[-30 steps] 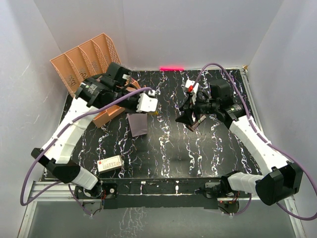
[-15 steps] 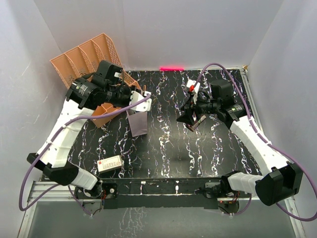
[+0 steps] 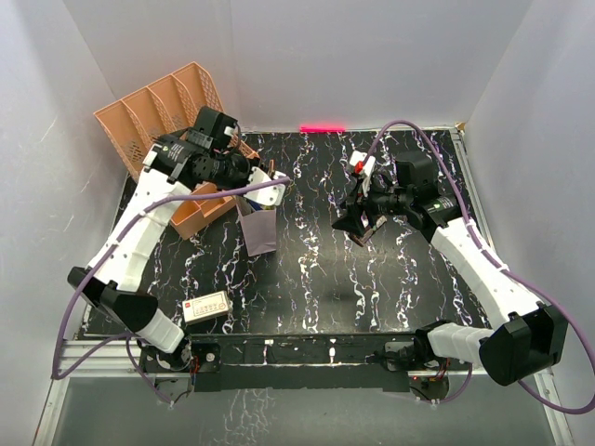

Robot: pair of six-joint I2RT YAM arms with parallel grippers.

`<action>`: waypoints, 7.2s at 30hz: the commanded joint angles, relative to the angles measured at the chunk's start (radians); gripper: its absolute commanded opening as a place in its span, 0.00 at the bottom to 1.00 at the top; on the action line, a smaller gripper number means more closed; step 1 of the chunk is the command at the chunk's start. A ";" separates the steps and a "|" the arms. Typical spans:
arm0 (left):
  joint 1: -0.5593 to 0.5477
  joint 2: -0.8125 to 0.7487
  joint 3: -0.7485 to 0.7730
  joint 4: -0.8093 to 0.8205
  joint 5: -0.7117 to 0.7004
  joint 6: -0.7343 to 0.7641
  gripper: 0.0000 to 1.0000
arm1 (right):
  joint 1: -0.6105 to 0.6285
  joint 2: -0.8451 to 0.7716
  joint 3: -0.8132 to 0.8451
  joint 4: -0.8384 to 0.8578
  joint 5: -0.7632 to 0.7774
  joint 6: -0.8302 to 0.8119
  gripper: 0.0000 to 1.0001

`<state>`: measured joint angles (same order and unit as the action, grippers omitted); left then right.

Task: Place the snacks into the paper bag
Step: Place the snack in the paper bag, then pick up the snack from the center of the board.

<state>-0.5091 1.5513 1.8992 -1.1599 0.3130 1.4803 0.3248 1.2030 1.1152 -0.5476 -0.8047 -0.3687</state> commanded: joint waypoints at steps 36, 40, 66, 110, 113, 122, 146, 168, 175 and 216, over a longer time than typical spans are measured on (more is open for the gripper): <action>0.001 0.103 0.051 -0.116 0.190 0.108 0.10 | -0.035 -0.034 -0.019 0.064 -0.006 -0.001 0.64; 0.001 0.092 0.062 -0.130 0.202 0.096 0.10 | -0.035 -0.030 -0.015 0.064 -0.011 0.002 0.64; 0.035 0.145 -0.019 -0.112 0.254 -0.041 0.13 | -0.043 -0.049 -0.041 0.067 -0.007 0.004 0.64; 0.090 0.015 -0.308 0.345 0.174 -0.728 0.29 | -0.044 -0.062 -0.060 0.074 -0.017 0.005 0.64; 0.090 0.013 -0.343 0.373 0.153 -0.732 0.26 | -0.044 -0.054 -0.057 0.076 -0.022 0.006 0.64; 0.090 0.062 -0.356 0.349 0.141 -0.731 0.24 | -0.044 -0.052 -0.067 0.084 0.006 0.003 0.65; 0.090 -0.160 -0.355 0.526 0.046 -0.844 0.53 | -0.130 0.286 -0.097 0.148 0.669 0.046 0.71; 0.090 -0.178 -0.336 0.467 0.054 -0.835 0.59 | -0.391 0.710 0.253 -0.133 0.214 -0.316 0.77; 0.090 -0.179 -0.328 0.467 0.063 -0.838 0.60 | -0.396 0.812 0.332 -0.233 0.122 -0.452 0.74; 0.090 -0.198 -0.328 0.446 0.077 -0.824 0.62 | -0.413 0.936 0.395 -0.279 -0.187 -0.434 0.09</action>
<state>-0.4225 1.4025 1.5524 -0.6975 0.3740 0.6498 -0.0872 2.1597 1.5200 -0.8703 -0.9268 -0.8421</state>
